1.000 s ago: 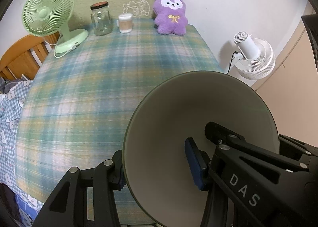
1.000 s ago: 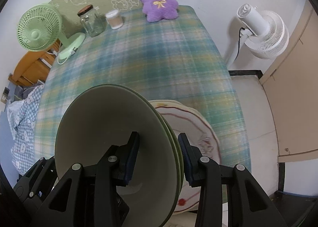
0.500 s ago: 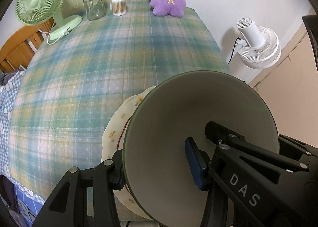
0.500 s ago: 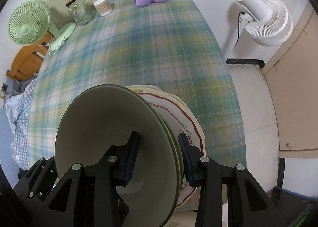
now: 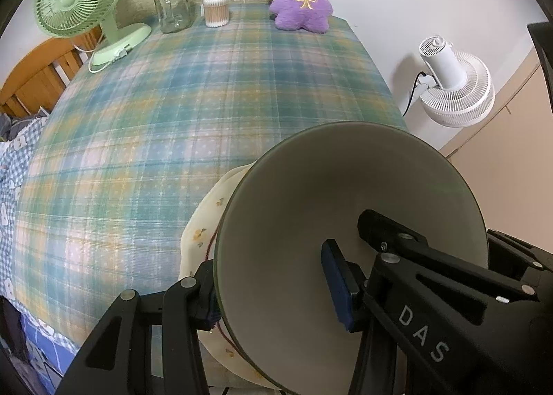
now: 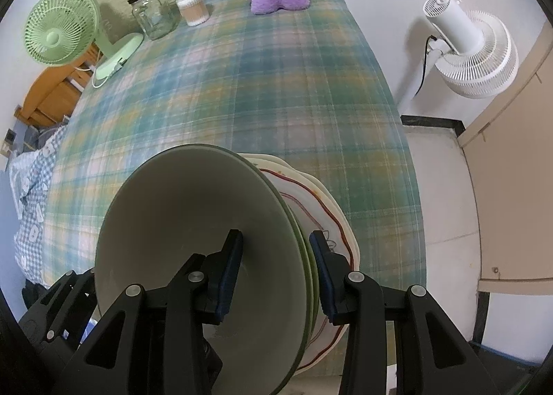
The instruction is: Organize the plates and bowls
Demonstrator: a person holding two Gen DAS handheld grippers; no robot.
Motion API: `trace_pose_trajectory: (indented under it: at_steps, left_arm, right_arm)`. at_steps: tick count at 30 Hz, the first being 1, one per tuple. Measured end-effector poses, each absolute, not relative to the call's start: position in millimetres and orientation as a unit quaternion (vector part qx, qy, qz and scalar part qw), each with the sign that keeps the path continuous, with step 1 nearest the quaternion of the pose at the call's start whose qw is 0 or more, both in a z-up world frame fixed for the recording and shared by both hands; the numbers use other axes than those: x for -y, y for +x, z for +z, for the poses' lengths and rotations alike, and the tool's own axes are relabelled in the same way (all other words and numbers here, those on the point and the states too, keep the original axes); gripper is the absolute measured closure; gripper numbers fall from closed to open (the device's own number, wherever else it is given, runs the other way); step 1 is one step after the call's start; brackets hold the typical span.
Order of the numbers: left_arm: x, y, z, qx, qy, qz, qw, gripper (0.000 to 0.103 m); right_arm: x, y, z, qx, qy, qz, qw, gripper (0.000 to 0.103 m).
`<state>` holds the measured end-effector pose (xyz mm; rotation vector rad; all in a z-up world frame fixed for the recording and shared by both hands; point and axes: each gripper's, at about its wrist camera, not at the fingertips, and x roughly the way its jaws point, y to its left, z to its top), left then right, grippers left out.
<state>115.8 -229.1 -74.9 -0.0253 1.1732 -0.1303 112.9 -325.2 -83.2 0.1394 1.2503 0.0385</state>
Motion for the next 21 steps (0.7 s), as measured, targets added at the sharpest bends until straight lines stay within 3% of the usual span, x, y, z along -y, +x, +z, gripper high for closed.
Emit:
trace_pose_trajectory:
  at_steps: [6, 10, 11, 13, 21]
  left_arm:
    - [228.6, 113.1, -73.3, -0.549, -0.006, -0.062, 0.833, 0.051]
    - [229.6, 111.1, -68.2, -0.542, -0.001, -0.059, 0.839, 0.040]
    - [229.3, 110.0, -65.4, -0.536, 0.002, -0.054, 0.842, 0.038]
    - [229.9, 108.6, -59.9, -0.527, 0.004, -0.051, 0.848, 0.034]
    - [229.3, 100.1, -27.8, -0.480, 0.018, -0.049, 0.876, 0.027]
  right_arm:
    - [326.1, 110.1, -83.5, -0.581, 0.073, 0.020, 0.810, 0.057]
    - [327.3, 106.9, -77.4, -0.572, 0.070, 0.018, 0.817, 0.055]
    - [326.8, 105.9, -74.0, -0.567, 0.065, 0.017, 0.821, 0.053]
    - [326.0, 103.7, -66.1, -0.552, 0.058, 0.022, 0.831, 0.040]
    - [321.0, 93.8, -31.1, -0.498, 0.044, 0.025, 0.866, 0.023]
